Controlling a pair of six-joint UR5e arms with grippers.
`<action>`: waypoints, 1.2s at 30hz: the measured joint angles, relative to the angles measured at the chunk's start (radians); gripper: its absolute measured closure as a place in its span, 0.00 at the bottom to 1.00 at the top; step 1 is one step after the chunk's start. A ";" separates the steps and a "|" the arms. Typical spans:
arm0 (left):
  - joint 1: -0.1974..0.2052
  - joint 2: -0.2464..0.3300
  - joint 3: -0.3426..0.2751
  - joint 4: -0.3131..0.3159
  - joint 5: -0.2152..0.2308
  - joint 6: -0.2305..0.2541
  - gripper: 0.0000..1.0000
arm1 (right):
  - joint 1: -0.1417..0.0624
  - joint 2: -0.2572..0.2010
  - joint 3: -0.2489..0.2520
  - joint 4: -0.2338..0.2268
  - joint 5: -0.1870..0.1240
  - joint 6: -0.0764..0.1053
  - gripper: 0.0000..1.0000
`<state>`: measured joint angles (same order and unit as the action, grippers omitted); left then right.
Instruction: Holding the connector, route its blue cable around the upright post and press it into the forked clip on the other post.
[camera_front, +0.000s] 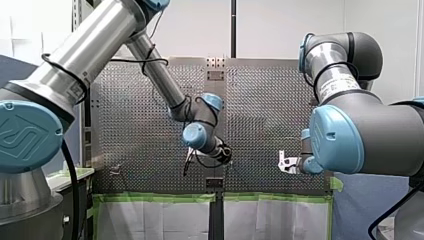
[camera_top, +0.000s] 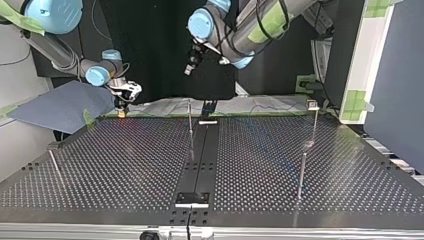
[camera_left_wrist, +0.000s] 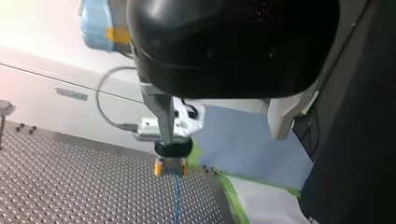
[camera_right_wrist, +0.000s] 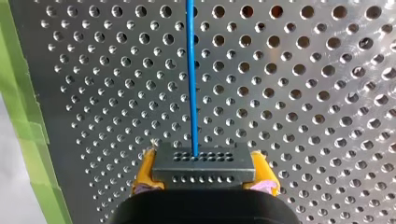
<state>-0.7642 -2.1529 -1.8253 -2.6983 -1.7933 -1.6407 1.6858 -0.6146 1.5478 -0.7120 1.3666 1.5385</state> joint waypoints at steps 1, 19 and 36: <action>-0.010 0.010 -0.005 -0.010 -0.010 -0.010 0.00 | 0.000 0.000 0.000 0.000 -0.001 0.001 1.00; -0.072 0.184 -0.171 0.081 -0.139 -0.183 0.00 | 0.009 0.003 0.001 0.001 -0.009 0.006 1.00; -0.061 0.321 -0.309 0.151 -0.151 -0.215 0.00 | 0.021 0.006 0.000 -0.010 -0.020 0.016 1.00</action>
<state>-0.8248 -1.8317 -2.1340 -2.5473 -1.9441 -1.8561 1.7067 -0.6086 1.5481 -0.7223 1.3467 1.5540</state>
